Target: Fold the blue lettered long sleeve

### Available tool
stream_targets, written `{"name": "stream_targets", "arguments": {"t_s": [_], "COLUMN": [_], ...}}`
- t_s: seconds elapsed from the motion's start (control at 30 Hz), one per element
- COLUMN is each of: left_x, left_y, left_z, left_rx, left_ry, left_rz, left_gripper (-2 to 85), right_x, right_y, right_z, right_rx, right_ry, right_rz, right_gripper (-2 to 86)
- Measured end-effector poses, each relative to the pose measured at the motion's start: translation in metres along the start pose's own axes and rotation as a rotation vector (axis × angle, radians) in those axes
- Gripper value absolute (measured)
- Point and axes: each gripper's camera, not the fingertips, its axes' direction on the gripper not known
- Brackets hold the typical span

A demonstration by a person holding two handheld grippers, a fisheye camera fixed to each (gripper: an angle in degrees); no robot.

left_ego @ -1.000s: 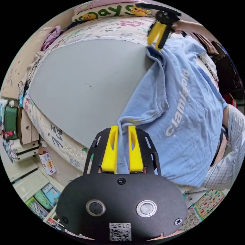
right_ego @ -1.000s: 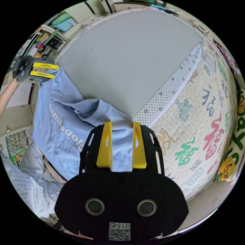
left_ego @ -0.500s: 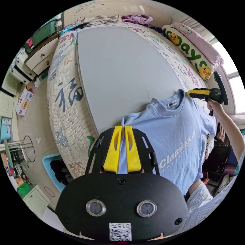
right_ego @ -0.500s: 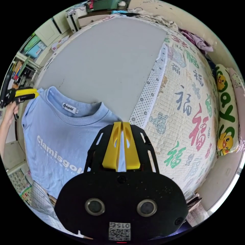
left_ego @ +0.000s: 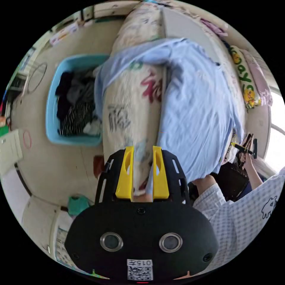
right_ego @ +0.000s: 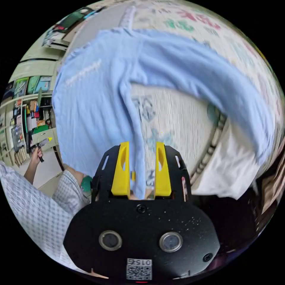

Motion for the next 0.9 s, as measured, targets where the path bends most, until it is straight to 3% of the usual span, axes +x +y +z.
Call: {"name": "stream_targets", "arguments": {"t_s": [0.17, 0.37, 0.5, 0.9], "left_x": [-0.007, 0.034, 0.039, 0.061], "left_y": [0.076, 0.075, 0.085, 0.206], "left_z": [0.016, 0.01, -0.008, -0.067], "left_rx": [-0.053, -0.122, -0.115, 0.312], "left_ry": [0.132, 0.001, 0.027, 0.034], "left_rz": [-0.113, 0.072, 0.102, 0.11], "left_gripper": [10.4, 9.2, 9.0, 8.5], "right_x": [0.03, 0.019, 0.021, 0.016], "right_y": [0.062, 0.05, 0.057, 0.158], "right_z": [0.078, 0.132, 0.149, 0.182], "right_rx": [-0.09, -0.185, -0.203, 0.077], "right_ry": [-0.076, 0.024, 0.013, 0.018], "right_rz": [0.141, 0.017, -0.02, -0.069], "right_gripper": [13.8, 13.3, 13.4, 12.9]}}
